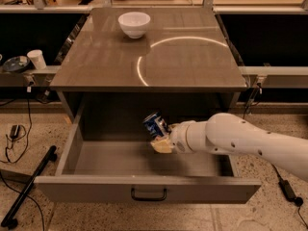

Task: Pick pepsi can from top drawer and place on counter

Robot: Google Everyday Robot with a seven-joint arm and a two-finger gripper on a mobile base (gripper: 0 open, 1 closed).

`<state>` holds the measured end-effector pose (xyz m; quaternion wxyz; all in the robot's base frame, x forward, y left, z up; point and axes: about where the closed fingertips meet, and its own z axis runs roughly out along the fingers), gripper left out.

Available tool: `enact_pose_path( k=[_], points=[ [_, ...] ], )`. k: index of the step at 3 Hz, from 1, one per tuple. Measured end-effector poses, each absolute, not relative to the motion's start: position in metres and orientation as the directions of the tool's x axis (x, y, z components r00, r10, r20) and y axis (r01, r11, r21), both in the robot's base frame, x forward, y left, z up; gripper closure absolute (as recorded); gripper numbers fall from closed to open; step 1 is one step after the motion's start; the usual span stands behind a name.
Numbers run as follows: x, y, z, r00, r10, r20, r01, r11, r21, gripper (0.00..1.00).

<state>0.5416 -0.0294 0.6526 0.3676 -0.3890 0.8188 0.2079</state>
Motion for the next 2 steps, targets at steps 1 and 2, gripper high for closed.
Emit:
enact_pose_path(
  k=[1,2],
  points=[
    [0.5404,-0.0283,0.6891,-0.375,-0.519,-0.768,-0.806,0.593,-0.007,1.00],
    [0.5404,-0.0283,0.6891,-0.375,-0.519,-0.768,-0.806,0.593,-0.007,1.00]
  ],
)
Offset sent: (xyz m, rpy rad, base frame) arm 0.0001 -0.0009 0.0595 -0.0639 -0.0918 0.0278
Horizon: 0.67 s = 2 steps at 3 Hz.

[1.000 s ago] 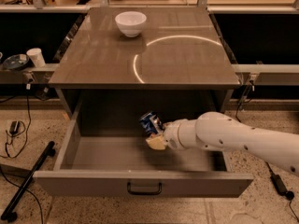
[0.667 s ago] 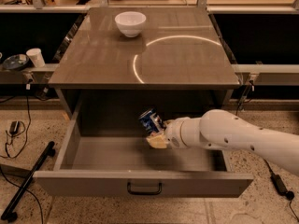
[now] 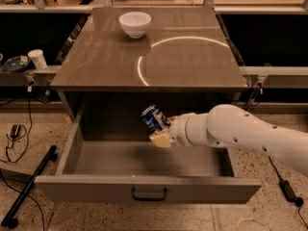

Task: Pick pepsi can from top drawer and place on counter

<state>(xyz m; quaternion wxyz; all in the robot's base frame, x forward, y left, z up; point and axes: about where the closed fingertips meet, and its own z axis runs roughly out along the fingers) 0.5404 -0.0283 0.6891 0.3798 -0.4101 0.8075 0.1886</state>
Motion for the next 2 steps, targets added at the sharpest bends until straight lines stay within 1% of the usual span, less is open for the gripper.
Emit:
enact_pose_path(
  k=[1,2],
  points=[
    [0.548,-0.027,0.701,-0.383,-0.526,-0.760,-0.811,0.585,0.004,1.00],
    [0.565,-0.022,0.742,-0.350,-0.570,-0.743,-0.829,0.559,-0.038,1.00]
  ],
)
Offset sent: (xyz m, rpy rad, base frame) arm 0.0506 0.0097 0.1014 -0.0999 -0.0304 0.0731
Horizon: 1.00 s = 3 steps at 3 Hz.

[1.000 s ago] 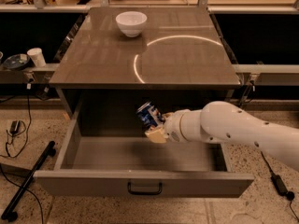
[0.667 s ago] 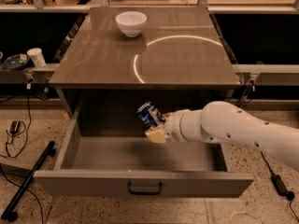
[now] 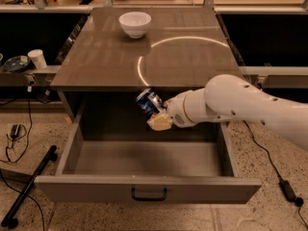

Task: Pick pepsi can from top drawer and place on counter

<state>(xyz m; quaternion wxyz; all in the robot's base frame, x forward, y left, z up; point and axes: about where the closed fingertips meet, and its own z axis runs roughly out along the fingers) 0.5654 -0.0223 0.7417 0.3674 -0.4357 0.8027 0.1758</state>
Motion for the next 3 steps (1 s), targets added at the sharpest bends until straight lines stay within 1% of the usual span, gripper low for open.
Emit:
enact_pose_path(
  k=[1,3],
  points=[
    [0.565,-0.022,0.742,-0.350,-0.571,-0.743,-0.829,0.558,-0.038,1.00],
    [0.574,-0.012,0.784,-0.275,-0.625,-0.731,-0.840,0.525,-0.133,1.00]
  ],
)
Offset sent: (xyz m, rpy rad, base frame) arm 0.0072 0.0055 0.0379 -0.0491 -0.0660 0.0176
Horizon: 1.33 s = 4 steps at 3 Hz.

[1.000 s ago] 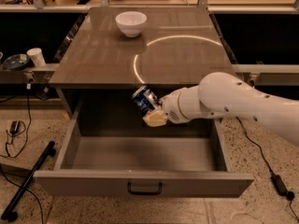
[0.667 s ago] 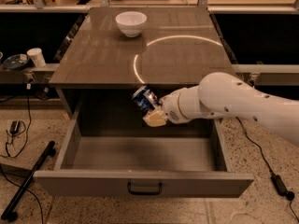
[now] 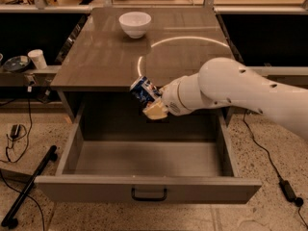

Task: Pick pepsi can from top drawer and place on counter

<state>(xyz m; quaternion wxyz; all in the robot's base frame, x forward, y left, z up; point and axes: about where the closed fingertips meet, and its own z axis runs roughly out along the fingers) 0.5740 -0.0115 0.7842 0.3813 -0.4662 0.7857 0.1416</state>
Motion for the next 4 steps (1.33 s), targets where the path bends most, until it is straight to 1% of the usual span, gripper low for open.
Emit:
enact_pose_path(
  k=[3,4],
  points=[
    [0.583,-0.001,0.836,-0.188,-0.675,-0.713,-0.847,0.479,-0.231,1.00],
    [0.585,0.002,0.867,-0.141,-0.703,-0.698,-0.838,0.460,-0.294,1.00]
  ],
)
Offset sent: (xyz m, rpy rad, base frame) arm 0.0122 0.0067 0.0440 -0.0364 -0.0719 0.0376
